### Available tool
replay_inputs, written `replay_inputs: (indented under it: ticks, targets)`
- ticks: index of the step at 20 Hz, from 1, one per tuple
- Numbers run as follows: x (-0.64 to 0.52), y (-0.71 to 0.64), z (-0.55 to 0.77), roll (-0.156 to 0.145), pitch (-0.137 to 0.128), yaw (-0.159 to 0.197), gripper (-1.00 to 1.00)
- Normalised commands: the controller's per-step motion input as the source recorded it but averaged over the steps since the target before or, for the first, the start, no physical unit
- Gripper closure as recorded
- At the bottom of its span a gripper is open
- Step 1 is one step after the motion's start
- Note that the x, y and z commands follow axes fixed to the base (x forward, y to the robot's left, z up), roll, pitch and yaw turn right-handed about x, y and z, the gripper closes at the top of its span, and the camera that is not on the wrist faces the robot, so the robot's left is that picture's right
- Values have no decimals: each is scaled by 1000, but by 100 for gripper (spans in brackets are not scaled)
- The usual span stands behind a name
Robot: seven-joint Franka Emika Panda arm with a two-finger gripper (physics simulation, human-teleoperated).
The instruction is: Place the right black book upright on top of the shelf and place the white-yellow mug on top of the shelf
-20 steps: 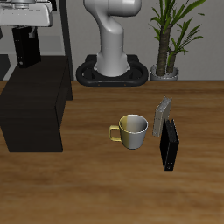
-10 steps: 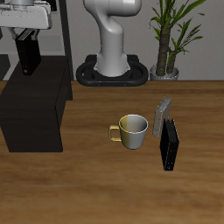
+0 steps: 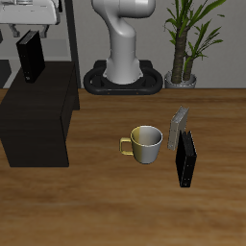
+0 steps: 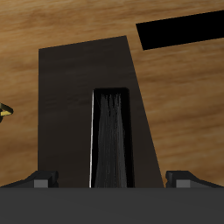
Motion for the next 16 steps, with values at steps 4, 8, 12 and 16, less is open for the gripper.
replay_inputs:
  ticks: [4, 8, 12, 16]
  targets:
    - [-51, 415, 377, -8, -45, 91, -100]
    - [11, 583, 400, -53, -62, 98, -100]
    - [446, 847, 168, -9, 52, 75, -100]
    - [394, 522, -15, 25, 62, 43, -100]
